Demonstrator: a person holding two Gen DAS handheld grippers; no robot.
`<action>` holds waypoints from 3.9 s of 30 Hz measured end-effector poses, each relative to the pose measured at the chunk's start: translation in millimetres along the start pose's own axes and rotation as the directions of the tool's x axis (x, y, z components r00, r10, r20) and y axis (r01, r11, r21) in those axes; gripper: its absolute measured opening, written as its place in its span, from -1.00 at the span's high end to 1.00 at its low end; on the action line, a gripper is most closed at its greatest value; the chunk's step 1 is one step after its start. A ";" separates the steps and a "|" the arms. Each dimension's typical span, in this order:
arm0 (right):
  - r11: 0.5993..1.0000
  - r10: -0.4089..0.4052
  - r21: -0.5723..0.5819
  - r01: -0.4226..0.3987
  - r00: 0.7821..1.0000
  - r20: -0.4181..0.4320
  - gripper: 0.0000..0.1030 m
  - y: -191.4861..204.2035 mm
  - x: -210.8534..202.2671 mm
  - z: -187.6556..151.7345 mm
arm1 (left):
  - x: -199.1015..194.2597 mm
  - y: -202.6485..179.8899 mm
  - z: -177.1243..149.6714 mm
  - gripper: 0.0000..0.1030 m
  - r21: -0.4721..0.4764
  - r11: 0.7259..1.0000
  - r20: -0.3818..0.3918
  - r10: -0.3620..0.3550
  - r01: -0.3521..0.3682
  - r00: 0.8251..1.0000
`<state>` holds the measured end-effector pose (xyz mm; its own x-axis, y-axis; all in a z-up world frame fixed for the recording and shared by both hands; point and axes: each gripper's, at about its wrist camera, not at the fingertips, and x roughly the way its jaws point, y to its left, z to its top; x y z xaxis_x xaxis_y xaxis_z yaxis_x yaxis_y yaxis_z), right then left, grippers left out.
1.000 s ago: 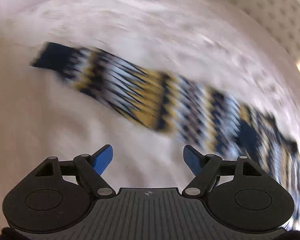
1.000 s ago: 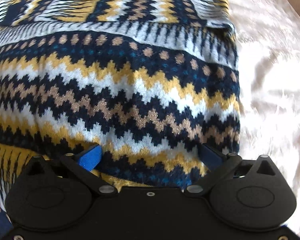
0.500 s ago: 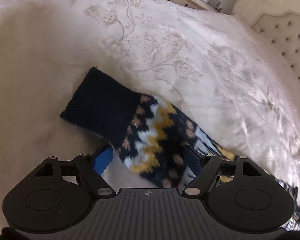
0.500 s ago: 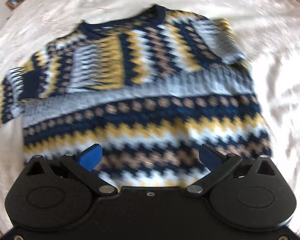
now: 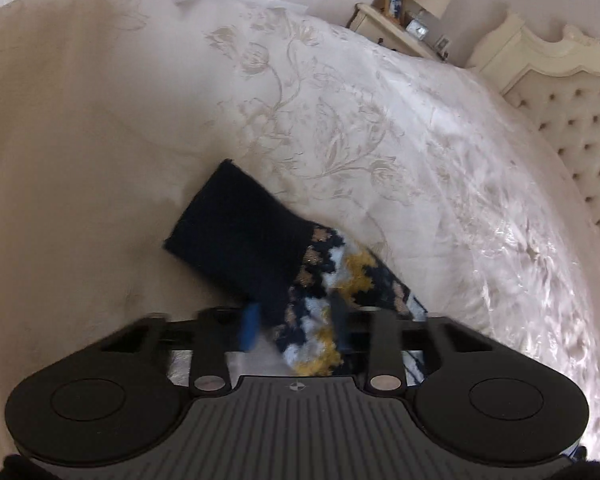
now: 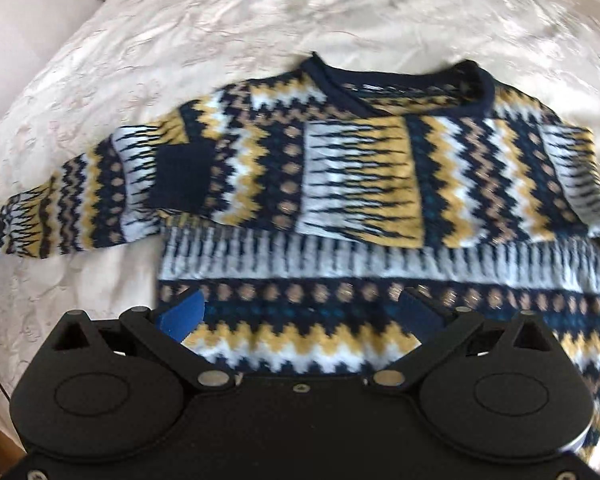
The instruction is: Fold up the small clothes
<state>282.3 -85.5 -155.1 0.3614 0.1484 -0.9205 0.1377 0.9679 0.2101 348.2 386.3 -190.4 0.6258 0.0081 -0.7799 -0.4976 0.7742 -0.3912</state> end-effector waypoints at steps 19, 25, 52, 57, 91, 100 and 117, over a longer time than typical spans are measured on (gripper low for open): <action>0.994 0.082 0.073 -0.086 0.996 0.046 -0.99 -49.2 -19.3 -21.3 | -133.3 -180.6 -30.8 0.88 0.442 0.887 0.192 -0.241 0.135 0.951; 0.987 0.120 0.096 -0.129 0.988 0.096 -0.99 -100.2 -41.9 -30.1 | -165.1 -294.0 -103.0 0.88 0.539 0.778 0.080 -0.429 0.324 0.900; 0.997 0.042 0.058 -0.056 0.975 0.219 -0.99 -223.0 -62.4 17.8 | -103.6 -317.1 -267.2 -0.15 0.598 0.774 -0.213 -0.097 0.208 0.972; 0.998 0.037 0.037 -0.048 0.962 0.269 -0.99 -229.6 -47.7 47.1 | -90.5 -293.6 -256.9 -0.15 0.595 0.784 -0.235 -0.041 0.177 0.971; 0.997 0.049 0.042 -0.061 0.969 0.243 0.67 -251.6 -55.6 87.4 | -58.1 -299.0 -245.2 -0.15 0.627 0.754 -0.281 -0.016 0.196 0.960; 0.994 -0.102 0.058 0.095 0.984 0.146 0.66 -278.4 -18.0 95.9 | -28.3 -341.6 -228.3 -0.15 0.651 0.729 -0.253 -0.053 0.211 0.966; 0.987 -0.126 0.108 0.119 0.990 0.060 -0.03 -290.9 11.0 87.7 | 30.7 -327.3 -235.8 -0.15 0.734 0.657 -0.278 0.056 0.174 0.959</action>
<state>327.1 -383.2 -197.5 0.3962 0.0131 -0.9181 0.2786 0.9511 0.1338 388.6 -16.0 -201.4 0.4055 -0.1251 -0.9055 0.2229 0.9742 -0.0348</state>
